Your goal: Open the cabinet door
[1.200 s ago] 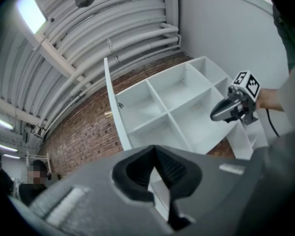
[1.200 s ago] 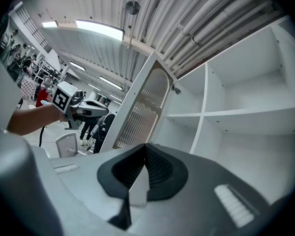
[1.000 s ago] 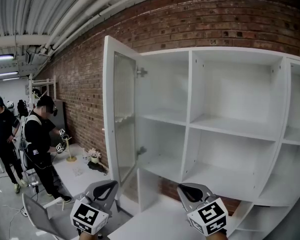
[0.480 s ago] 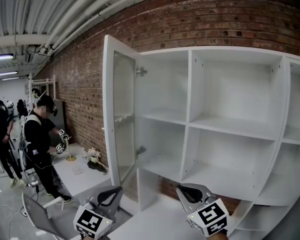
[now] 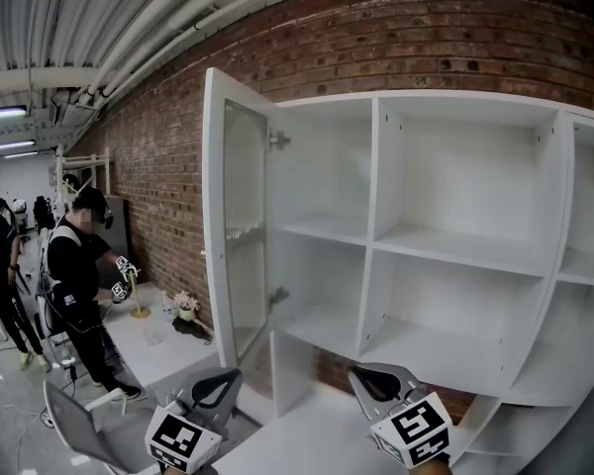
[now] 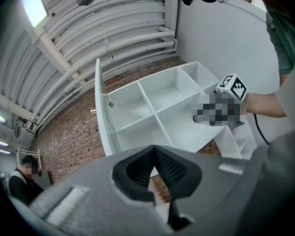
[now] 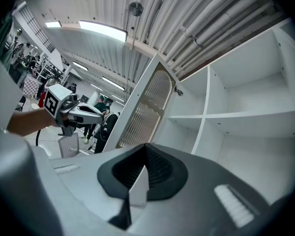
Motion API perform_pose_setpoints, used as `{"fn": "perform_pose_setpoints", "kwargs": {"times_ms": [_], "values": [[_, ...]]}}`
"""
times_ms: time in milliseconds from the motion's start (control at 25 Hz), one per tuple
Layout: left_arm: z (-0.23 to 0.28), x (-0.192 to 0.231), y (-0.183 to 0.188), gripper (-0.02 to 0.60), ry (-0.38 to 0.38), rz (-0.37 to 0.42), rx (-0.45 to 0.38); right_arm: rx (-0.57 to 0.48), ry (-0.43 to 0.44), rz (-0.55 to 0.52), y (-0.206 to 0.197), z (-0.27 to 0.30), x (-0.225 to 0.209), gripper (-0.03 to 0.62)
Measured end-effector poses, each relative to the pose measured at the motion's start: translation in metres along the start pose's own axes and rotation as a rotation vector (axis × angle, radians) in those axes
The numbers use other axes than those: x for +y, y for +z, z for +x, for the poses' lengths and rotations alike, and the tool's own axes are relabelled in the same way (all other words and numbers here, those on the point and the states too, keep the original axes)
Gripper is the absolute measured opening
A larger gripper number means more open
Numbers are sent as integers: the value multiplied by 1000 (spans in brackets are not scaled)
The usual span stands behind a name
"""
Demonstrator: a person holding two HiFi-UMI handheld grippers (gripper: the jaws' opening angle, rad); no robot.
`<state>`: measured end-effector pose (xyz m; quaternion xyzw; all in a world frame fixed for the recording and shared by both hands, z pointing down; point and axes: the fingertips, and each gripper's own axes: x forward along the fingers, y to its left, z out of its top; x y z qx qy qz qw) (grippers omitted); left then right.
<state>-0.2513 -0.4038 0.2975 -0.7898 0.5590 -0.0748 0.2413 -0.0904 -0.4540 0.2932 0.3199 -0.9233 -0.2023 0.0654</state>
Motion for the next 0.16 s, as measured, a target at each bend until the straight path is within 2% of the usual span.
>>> {"fn": "perform_pose_setpoints", "kwargs": {"times_ms": [160], "values": [[1,-1,-2,0,1,-1,5,0,1,-1,0,-1,-1,6]]}}
